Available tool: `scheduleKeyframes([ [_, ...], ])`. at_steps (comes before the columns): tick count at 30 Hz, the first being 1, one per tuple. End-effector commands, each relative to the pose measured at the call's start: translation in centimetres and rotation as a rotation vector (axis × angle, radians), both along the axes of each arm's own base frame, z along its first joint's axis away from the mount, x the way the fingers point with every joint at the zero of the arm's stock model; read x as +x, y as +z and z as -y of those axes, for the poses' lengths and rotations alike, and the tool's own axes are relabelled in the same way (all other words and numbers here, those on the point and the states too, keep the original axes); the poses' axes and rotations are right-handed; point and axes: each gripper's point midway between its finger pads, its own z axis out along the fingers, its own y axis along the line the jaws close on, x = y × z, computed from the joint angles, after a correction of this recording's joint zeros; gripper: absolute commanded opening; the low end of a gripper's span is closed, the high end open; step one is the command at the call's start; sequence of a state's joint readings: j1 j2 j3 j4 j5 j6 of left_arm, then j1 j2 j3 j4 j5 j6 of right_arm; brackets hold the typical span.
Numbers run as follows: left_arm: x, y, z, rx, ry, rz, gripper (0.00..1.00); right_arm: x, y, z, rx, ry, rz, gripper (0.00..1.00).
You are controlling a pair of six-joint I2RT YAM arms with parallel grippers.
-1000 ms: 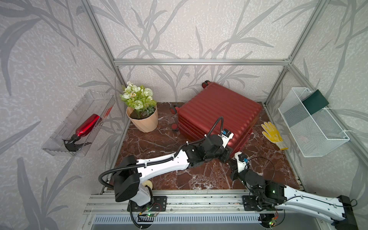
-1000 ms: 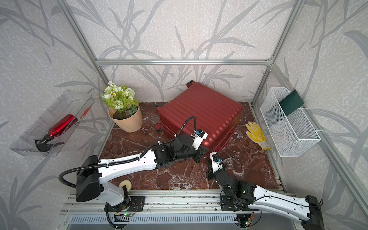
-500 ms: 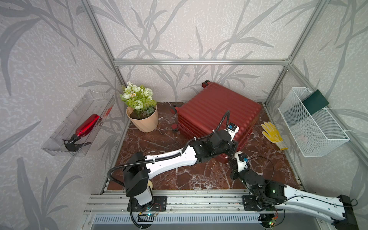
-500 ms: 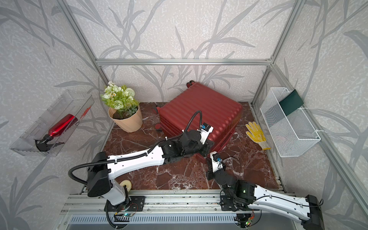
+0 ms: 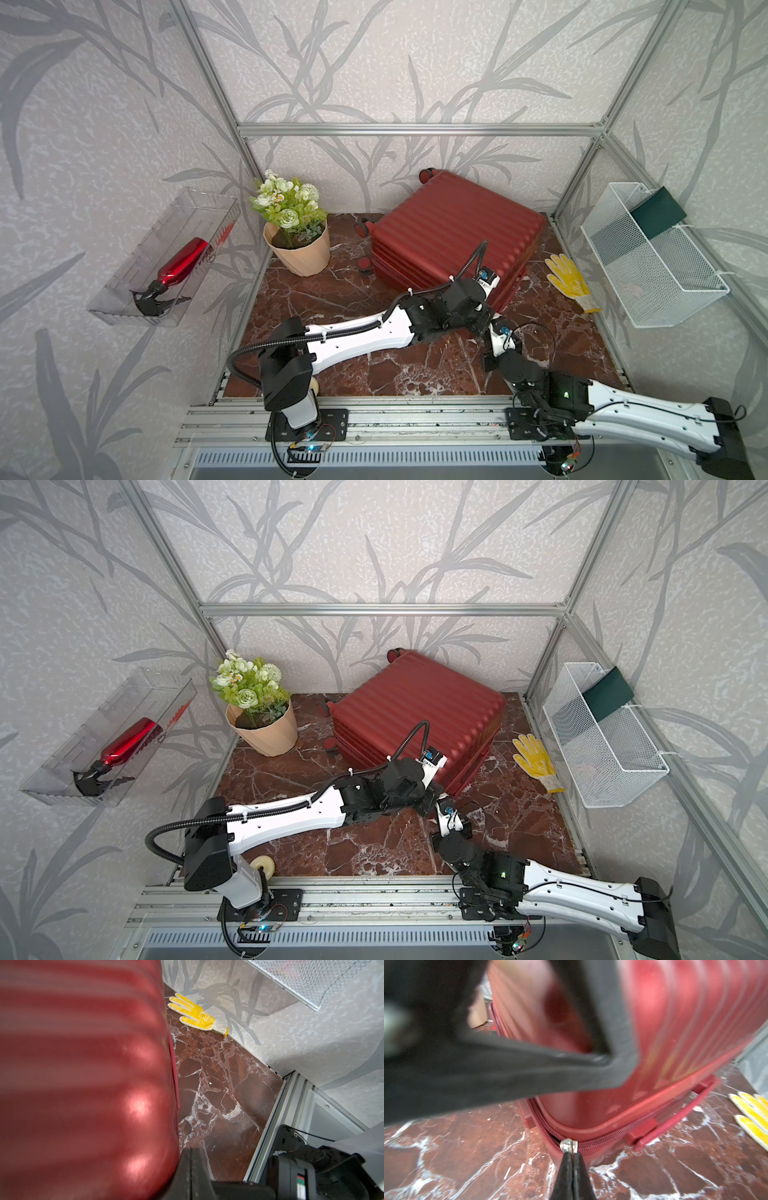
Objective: Open the suitcase zippers
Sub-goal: Unzip the zipper on the suitcase.
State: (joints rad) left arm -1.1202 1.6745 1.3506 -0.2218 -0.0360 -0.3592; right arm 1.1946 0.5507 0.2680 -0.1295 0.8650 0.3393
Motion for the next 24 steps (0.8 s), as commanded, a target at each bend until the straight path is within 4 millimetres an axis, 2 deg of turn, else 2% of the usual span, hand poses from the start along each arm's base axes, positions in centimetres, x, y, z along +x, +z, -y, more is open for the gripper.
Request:
scheduleKeyframes([
  [1, 6.2, -5.3, -9.3, 0.302, 0.314, 0.032, 0.0, 1.5, 3.7, 3.9, 0.014, -0.212, 0.107, 0.0],
  [3, 6.5, -5.4, -9.7, 0.306, 0.324, 0.029, 0.0, 1.7, 4.0, 4.2, 0.022, -0.215, 0.107, 0.0],
  [6, 6.7, -5.1, -10.1, 0.298, 0.332, 0.028, 0.0, 2.0, 3.8, 3.5, 0.046, -0.168, 0.084, 0.0],
  [10, 5.6, -3.4, -9.0, 0.24, 0.243, 0.025, 0.0, 1.6, 3.9, 0.1, 0.105, 0.015, 0.043, 0.0],
  [13, 5.2, -2.2, -9.4, 0.184, 0.27, -0.006, 0.0, 1.5, 4.0, -0.5, 0.095, 0.033, 0.014, 0.0],
  [15, 5.1, -1.5, -10.5, 0.126, 0.364, -0.062, 0.18, 1.6, 4.0, -0.5, 0.1, 0.03, 0.008, 0.0],
  [17, 4.7, -1.4, -11.8, 0.037, 0.474, -0.144, 0.44, 1.5, 3.9, -0.5, 0.114, 0.025, 0.002, 0.0],
  [20, 3.5, -2.1, -12.5, -0.093, 0.548, -0.252, 0.53, 1.6, 3.5, -0.8, 0.131, 0.024, -0.014, 0.0],
  [22, 3.0, -3.2, -13.6, -0.162, 0.645, -0.338, 0.55, 1.6, 3.4, -1.1, 0.137, 0.029, -0.026, 0.0],
  [24, 2.5, -4.1, -13.7, -0.239, 0.701, -0.42, 0.57, 1.6, 3.3, -1.4, 0.143, 0.032, -0.039, 0.0],
])
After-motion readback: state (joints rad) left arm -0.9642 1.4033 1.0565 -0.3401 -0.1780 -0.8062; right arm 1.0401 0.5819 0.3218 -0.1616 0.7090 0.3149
